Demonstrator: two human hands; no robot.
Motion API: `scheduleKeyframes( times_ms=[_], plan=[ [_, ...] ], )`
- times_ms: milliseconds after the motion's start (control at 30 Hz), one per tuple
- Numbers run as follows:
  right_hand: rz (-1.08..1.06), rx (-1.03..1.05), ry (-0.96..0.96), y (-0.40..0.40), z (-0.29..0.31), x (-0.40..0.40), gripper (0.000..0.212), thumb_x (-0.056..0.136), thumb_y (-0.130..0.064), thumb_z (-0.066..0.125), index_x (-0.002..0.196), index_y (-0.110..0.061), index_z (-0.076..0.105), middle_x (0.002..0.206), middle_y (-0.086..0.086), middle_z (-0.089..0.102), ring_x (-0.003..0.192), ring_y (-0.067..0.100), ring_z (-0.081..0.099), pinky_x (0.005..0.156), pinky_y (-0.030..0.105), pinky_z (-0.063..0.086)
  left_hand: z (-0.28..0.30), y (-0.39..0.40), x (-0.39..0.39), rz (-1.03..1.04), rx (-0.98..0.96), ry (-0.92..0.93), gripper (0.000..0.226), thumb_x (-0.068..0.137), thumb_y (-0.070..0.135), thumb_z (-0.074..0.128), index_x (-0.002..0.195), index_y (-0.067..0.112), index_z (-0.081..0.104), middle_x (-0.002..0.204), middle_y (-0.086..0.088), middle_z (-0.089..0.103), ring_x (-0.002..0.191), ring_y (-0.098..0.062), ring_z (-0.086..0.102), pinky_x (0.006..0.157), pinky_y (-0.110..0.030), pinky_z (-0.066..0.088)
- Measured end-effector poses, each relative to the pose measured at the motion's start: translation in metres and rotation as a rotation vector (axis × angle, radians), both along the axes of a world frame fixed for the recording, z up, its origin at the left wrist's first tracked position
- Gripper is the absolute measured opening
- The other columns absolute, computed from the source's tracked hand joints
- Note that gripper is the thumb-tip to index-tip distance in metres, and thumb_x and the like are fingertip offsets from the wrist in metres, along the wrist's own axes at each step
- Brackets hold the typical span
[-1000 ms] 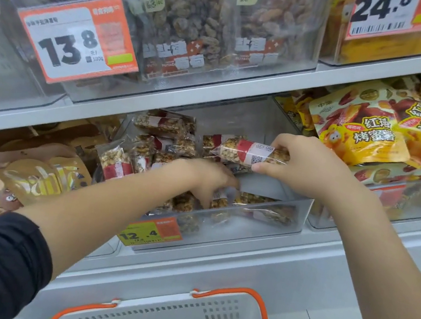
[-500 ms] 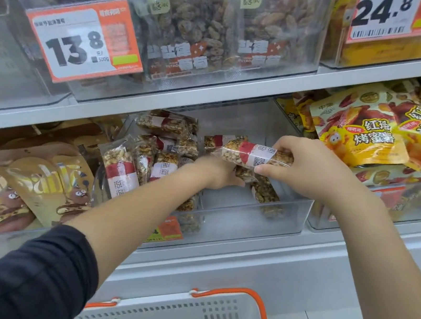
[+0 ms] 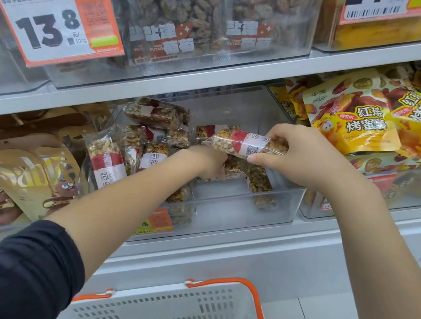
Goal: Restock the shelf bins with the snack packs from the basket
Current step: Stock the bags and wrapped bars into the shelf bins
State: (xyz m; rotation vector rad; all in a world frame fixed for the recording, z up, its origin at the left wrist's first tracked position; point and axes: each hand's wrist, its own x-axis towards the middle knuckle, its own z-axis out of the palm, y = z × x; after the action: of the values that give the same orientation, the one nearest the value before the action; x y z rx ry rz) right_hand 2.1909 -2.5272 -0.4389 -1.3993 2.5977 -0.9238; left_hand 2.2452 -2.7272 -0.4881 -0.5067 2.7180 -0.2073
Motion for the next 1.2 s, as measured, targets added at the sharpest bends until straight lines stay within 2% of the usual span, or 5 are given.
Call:
scheduleKeyframes(
  times_ms=[600,733,933,1100,1200],
  plan=[
    [-0.016,-0.032,0.048,-0.024,-0.018,0.005,0.041,0.086,-0.035,0.066,0.118,-0.013,0.053,0.106,0.008,0.057,0.089,0.019,0.048,0.070,0.030,0.038,0.047,-0.006,0.074,0.009,0.611,0.663,0.075,0.076,0.015,0.077,0.139,0.024,0.038,0.125,0.006,0.049,0.114,-0.008,0.050,0.094,-0.021,0.044],
    [0.011,-0.086,-0.012,-0.038,-0.021,0.011,0.036,0.087,-0.030,0.066,0.116,-0.012,0.052,0.103,0.004,0.052,0.090,0.019,0.048,0.071,0.028,0.033,0.049,-0.011,0.075,-0.131,0.362,0.704,0.065,0.073,0.060,0.066,0.131,0.039,0.045,0.136,0.004,0.047,0.128,-0.016,0.041,0.105,-0.035,0.037],
    [-0.037,-0.159,-0.121,-0.039,-0.019,0.012,0.061,0.096,-0.024,0.053,0.147,-0.016,0.021,0.147,0.013,0.037,0.131,0.030,0.040,0.103,0.038,0.035,0.052,-0.012,0.059,-0.174,0.060,0.512,0.053,0.091,0.042,0.056,0.137,0.018,0.045,0.128,-0.008,0.058,0.114,-0.027,0.054,0.087,-0.034,0.044],
    [-0.085,0.354,-0.086,-0.041,-0.026,-0.003,0.041,0.098,-0.017,0.045,0.138,-0.008,0.039,0.137,0.019,0.047,0.122,0.034,0.048,0.098,0.039,0.042,0.032,-0.004,0.041,-0.139,-0.153,0.446,0.039,0.092,0.044,0.054,0.107,0.008,0.054,0.092,-0.009,0.057,0.080,-0.026,0.055,0.062,-0.032,0.040],
    [-0.002,0.646,-0.140,-0.048,-0.034,-0.003,0.041,0.094,-0.022,0.051,0.131,-0.005,0.047,0.131,0.016,0.053,0.116,0.031,0.053,0.094,0.034,0.044,0.015,0.002,0.026,-0.109,-0.220,0.332,0.035,0.091,0.044,0.055,0.107,0.013,0.056,0.100,-0.008,0.060,0.086,-0.027,0.058,0.077,-0.036,0.047]
  ],
)
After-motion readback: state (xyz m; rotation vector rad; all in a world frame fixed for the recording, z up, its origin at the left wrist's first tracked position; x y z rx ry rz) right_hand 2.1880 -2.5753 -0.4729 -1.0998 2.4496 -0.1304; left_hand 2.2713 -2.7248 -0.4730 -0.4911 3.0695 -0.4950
